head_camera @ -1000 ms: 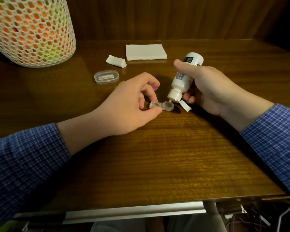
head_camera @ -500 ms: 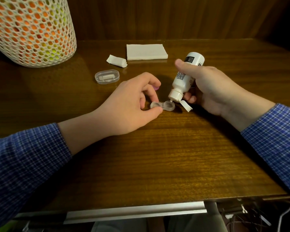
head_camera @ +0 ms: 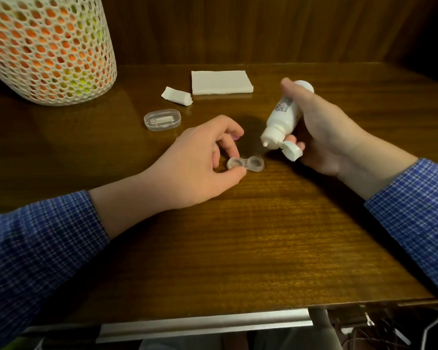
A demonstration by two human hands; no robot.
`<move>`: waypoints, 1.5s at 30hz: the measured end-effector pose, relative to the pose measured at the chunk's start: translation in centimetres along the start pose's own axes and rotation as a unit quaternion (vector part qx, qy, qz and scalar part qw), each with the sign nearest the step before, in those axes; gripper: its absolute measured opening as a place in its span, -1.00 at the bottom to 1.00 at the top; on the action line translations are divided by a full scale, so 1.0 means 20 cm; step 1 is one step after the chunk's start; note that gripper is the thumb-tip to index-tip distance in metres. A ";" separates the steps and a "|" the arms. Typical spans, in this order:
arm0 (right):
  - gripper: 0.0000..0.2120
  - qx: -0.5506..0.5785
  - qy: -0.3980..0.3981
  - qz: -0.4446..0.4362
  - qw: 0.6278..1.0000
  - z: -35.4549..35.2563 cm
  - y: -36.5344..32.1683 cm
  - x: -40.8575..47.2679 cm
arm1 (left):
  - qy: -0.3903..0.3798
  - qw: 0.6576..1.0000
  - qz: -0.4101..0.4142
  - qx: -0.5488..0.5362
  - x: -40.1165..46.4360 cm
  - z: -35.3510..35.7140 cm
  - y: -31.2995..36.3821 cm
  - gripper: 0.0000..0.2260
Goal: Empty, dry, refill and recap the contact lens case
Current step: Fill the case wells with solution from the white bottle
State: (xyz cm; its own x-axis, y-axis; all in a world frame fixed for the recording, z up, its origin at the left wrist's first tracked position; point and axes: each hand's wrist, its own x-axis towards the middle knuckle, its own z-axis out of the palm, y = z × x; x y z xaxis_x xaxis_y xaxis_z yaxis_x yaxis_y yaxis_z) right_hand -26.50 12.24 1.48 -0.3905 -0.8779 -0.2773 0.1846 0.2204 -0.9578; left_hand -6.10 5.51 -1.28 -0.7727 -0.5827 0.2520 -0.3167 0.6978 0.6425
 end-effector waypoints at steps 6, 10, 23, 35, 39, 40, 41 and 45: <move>-0.54 0.146 -0.014 0.009 0.989 -0.04 -0.03 0.01 | -0.002 1.000 0.005 -0.012 -0.01 -0.01 0.01 -0.38; -0.68 0.209 -0.111 0.014 0.972 -0.04 -0.03 -0.01 | 0.111 0.994 0.011 -0.020 -0.01 -0.02 0.04 -0.24; -0.48 0.329 -0.172 0.062 0.926 -0.01 -0.05 -0.07 | 0.344 0.918 0.060 -0.188 0.09 0.03 0.21 -0.63; -0.80 0.268 -0.133 -0.051 0.953 -0.02 -0.05 -0.07 | 0.339 0.923 0.024 -0.182 0.13 0.04 0.25 -0.88; -0.65 0.053 -0.150 -0.169 0.973 -0.01 -0.01 -0.08 | 0.271 0.948 0.007 -0.168 0.12 0.04 0.24 -0.68; -0.67 -0.016 -0.142 -0.209 0.967 0.00 0.01 -0.09 | 0.248 0.951 -0.011 -0.183 0.12 0.04 0.24 -0.64; -0.71 -0.073 -0.134 -0.242 0.958 0.01 0.03 -0.09 | 0.229 0.953 -0.027 -0.198 0.12 0.04 0.24 -0.62; -0.84 -0.188 -0.118 -0.329 0.918 0.01 0.09 -0.10 | 0.212 0.960 -0.022 -0.182 0.12 0.03 0.25 -0.51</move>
State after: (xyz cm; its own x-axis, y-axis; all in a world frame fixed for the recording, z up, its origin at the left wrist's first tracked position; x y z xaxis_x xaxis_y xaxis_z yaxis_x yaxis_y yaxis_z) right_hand -25.20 14.26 0.31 -0.0913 -0.9311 0.3531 -0.3633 -0.2990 -0.8824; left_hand -9.92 7.81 2.21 -0.4449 -0.7793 0.4413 -0.0706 0.5217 0.8502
